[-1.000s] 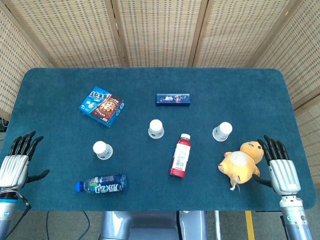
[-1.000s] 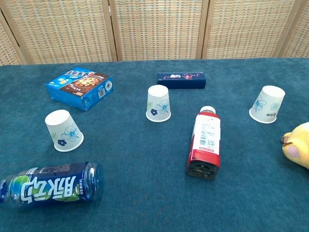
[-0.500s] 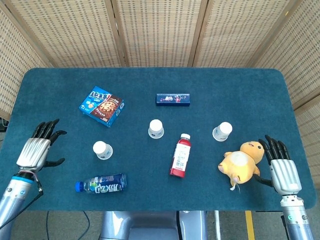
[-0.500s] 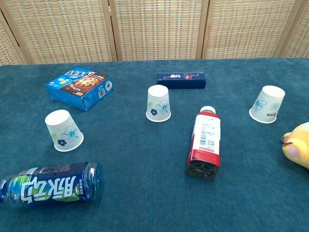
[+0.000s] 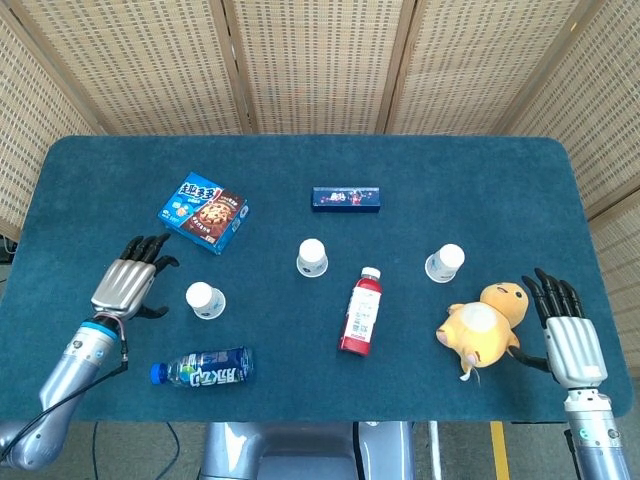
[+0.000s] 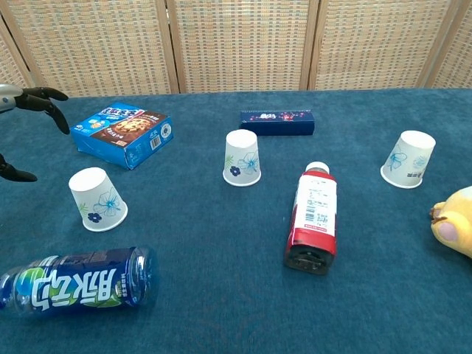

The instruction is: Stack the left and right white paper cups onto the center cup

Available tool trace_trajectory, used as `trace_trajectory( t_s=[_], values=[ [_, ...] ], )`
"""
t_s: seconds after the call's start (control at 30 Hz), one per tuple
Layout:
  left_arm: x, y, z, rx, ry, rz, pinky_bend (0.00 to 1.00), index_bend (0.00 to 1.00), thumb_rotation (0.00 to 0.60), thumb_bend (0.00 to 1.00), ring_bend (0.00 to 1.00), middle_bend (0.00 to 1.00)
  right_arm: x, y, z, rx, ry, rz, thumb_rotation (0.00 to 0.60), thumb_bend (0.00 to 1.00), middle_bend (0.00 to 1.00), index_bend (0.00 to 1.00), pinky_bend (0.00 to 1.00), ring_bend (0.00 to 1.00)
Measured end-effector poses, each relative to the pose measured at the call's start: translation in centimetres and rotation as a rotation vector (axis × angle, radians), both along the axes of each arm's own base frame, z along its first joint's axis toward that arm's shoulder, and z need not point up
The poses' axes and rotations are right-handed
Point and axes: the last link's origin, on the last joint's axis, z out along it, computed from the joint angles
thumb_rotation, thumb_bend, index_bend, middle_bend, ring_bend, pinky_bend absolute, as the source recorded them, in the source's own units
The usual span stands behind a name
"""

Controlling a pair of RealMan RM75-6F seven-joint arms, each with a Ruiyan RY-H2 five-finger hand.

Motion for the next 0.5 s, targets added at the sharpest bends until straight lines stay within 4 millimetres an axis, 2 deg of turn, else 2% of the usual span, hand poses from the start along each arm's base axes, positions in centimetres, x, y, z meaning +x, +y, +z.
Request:
trace_trajectory(
  t_s=[0.23, 0.5],
  values=[
    [1.1, 0.5, -1.7, -0.032, 0.029, -0.002, 0.0, 0.33, 0.6, 0.2, 0.0, 0.0, -0.1, -0.1, 0.2, -0.005, -0.014, -0.006, 0.6, 0.08, 0.0, 0.01, 0.03, 0.0],
    [1.1, 1.0, -3.3, -0.055, 0.057, 0.025, 0.0, 0.33, 0.6, 0.2, 0.0, 0.0, -0.2, -0.1, 0.4, -0.006, -0.024, -0.009, 0.6, 0.08, 0.0, 0.01, 0.03, 0.0]
  ],
)
